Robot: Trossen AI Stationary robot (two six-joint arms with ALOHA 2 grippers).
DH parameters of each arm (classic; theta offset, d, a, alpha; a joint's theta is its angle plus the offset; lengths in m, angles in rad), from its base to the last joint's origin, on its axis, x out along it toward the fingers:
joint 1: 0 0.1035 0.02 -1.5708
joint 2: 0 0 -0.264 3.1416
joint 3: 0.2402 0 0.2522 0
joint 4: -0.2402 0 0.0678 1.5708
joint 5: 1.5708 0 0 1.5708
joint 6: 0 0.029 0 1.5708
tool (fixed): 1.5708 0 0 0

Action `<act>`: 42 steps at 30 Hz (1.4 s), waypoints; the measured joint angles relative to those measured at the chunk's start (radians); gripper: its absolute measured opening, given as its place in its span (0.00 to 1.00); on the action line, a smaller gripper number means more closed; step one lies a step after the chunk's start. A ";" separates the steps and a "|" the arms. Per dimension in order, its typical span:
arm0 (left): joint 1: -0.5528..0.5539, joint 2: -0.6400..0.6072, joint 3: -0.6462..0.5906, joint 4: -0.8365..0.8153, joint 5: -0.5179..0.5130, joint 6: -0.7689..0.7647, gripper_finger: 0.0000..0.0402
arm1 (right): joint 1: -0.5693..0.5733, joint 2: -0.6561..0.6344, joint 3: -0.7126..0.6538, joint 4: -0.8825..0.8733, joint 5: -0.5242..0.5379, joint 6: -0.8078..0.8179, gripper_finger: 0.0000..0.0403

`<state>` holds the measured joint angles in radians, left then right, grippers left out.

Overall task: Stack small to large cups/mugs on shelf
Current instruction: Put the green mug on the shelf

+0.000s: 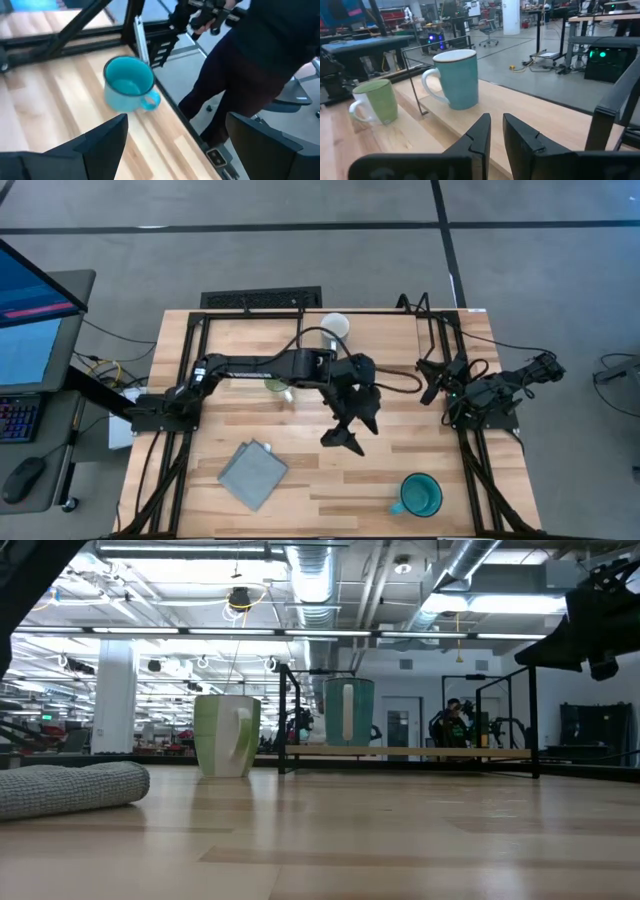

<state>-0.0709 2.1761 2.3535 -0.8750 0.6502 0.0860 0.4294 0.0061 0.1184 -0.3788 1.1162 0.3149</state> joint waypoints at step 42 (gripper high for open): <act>0.219 -1.064 -1.270 0.562 -0.175 -0.099 0.82 | 0.000 0.000 0.002 0.053 0.142 0.000 0.18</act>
<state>0.1486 1.1125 1.0833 -0.3128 0.4753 -0.0129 0.4294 0.0063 0.1200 -0.3256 1.2587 0.3149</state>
